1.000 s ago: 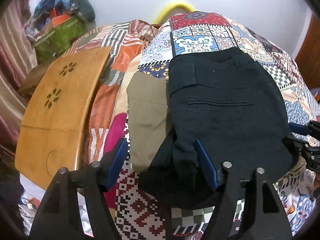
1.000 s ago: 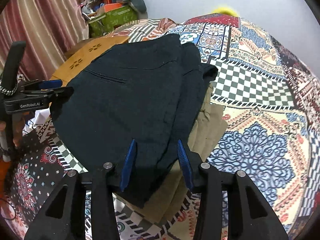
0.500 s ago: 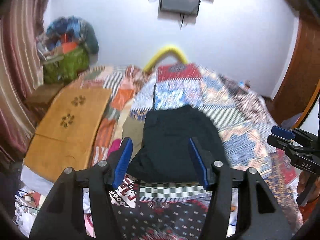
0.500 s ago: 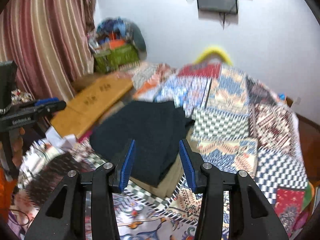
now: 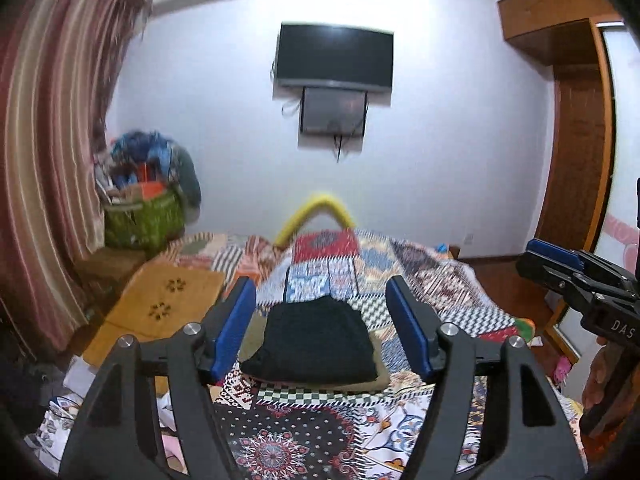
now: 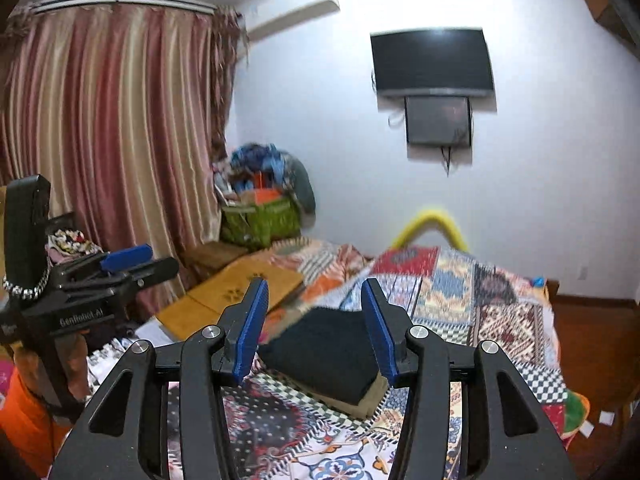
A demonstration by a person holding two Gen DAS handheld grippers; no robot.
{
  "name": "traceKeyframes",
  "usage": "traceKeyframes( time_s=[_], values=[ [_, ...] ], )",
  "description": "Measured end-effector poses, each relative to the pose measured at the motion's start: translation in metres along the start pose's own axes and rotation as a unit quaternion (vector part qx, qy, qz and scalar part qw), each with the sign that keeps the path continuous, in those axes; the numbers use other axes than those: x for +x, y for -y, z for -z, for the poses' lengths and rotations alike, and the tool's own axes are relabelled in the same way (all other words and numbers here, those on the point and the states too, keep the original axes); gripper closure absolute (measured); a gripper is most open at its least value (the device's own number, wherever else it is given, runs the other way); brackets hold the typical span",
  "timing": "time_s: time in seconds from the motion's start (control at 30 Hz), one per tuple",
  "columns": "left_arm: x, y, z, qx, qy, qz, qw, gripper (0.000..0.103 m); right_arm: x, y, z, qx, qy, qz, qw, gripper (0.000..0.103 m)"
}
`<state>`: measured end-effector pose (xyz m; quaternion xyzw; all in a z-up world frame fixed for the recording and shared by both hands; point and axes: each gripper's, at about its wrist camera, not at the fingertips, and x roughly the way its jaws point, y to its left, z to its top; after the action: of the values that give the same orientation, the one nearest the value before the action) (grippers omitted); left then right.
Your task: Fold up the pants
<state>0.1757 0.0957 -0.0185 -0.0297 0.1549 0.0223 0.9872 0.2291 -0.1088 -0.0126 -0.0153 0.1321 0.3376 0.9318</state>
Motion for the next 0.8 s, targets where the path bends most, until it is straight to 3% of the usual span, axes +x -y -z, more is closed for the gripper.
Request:
traceKeyframes(
  time_s=[0.1, 0.27, 0.43, 0.57, 0.8],
  values=[
    [-0.035, 0.01, 0.0, 0.001, 0.028, -0.001, 0.9996, 0.031, -0.026, -0.013, -0.001, -0.003, 0.026, 0.001, 1.0, 0.053],
    [-0.082, 0.022, 0.004, 0.005, 0.063, 0.002, 0.998, 0.017, -0.051, -0.027, 0.004, -0.007, 0.054, 0.008, 0.998, 0.037],
    [-0.112, 0.032, 0.011, 0.012, 0.086, -0.001, 0.9963, 0.004, -0.06, -0.03, 0.009, 0.007, 0.068, 0.008, 0.998, 0.017],
    [-0.123, 0.035, 0.012, 0.013, 0.091, 0.0, 0.9958, 0.0, -0.069, -0.035, 0.012, 0.005, 0.078, 0.025, 0.997, 0.003],
    [-0.13, 0.036, 0.019, 0.009, 0.089, -0.002, 0.996, 0.0, -0.08, -0.038, 0.017, 0.008, 0.083, 0.04, 0.996, 0.0]
  ],
)
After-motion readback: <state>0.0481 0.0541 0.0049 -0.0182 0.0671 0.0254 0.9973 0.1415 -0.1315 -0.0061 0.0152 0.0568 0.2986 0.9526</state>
